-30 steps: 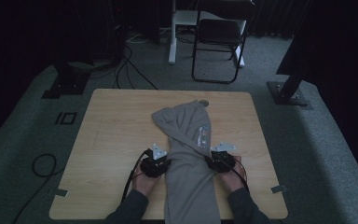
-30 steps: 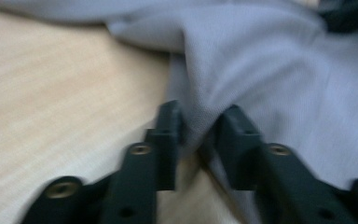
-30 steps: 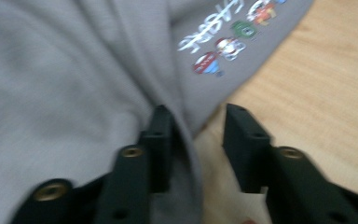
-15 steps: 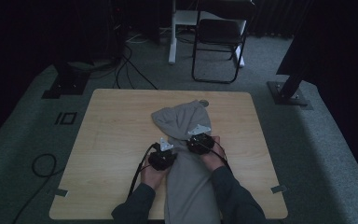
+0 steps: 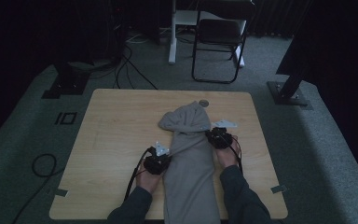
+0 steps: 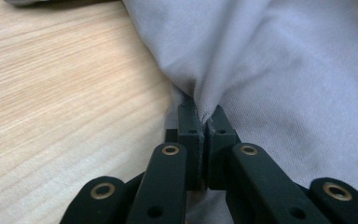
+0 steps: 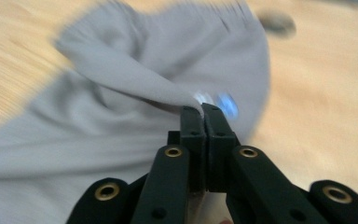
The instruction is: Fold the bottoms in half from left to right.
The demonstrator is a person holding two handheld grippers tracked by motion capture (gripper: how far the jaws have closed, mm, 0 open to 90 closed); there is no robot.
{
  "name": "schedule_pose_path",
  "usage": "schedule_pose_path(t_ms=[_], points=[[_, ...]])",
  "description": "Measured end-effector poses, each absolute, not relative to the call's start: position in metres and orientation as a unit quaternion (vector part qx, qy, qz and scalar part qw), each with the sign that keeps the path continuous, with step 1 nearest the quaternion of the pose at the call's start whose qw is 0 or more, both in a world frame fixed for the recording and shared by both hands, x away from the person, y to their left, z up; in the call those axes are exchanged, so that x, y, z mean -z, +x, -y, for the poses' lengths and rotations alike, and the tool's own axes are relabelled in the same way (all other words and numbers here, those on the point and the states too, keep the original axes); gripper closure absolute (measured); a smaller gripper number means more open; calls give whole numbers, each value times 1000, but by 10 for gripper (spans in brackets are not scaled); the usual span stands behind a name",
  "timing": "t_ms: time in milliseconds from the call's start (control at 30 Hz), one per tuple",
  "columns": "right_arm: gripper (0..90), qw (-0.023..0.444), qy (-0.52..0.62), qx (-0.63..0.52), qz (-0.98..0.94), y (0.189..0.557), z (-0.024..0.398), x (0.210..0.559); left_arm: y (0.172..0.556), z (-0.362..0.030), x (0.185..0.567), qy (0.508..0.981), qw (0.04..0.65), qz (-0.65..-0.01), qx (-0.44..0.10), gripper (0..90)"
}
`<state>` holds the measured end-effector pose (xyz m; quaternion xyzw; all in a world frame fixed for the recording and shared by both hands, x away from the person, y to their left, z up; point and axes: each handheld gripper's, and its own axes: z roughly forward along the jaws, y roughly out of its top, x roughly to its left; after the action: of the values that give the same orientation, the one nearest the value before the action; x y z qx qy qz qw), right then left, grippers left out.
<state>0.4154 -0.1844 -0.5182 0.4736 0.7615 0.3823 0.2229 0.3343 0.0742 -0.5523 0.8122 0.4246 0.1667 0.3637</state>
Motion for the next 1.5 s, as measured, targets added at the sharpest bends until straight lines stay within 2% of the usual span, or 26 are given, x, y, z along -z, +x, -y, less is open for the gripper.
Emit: schedule_pose_path(t_ms=[33,67,100,167,267,300,433,500,633,667,700,833,1100,1333,1400,1500], points=[[887,225,481,-370,-762,414,187,526,333,-72,552,812,364,-424,-166,868],[877,212,491,-352,-769,413,191,541,332,-71,552,813,364,-423,-164,780],[877,212,491,-352,-769,413,191,541,332,-70,552,815,367,-419,-160,780],[876,206,493,-342,-773,412,190,551,331,-69,552,817,372,-412,-156,713],[873,202,487,-339,-779,411,188,551,330,-73,550,813,381,-414,-148,660],[867,199,481,-337,-785,410,187,550,330,-74,550,813,382,-416,-145,662],[863,196,469,-333,-794,404,181,549,326,-78,553,816,377,-417,-133,804],[859,195,465,-334,-796,398,180,549,320,-80,553,820,377,-411,-130,849],[831,177,456,-332,-807,382,180,547,303,-80,552,833,376,-390,-115,859],[744,166,449,-325,-816,375,179,545,298,-80,551,837,375,-382,-110,839],[744,166,449,-325,-816,375,179,545,294,-80,550,844,372,-371,-105,839],[545,191,424,-326,-823,371,170,539,286,-87,545,841,407,-341,-98,600],[505,206,376,-329,-841,390,135,527,313,-100,527,792,449,-393,-127,530],[517,212,344,-327,-854,408,111,523,346,-83,546,797,401,-434,-127,562],[521,210,334,-327,-859,415,104,523,350,-81,551,793,403,-441,-115,612],[540,205,318,-321,-868,423,93,524,353,-79,556,794,398,-444,-114,772]])
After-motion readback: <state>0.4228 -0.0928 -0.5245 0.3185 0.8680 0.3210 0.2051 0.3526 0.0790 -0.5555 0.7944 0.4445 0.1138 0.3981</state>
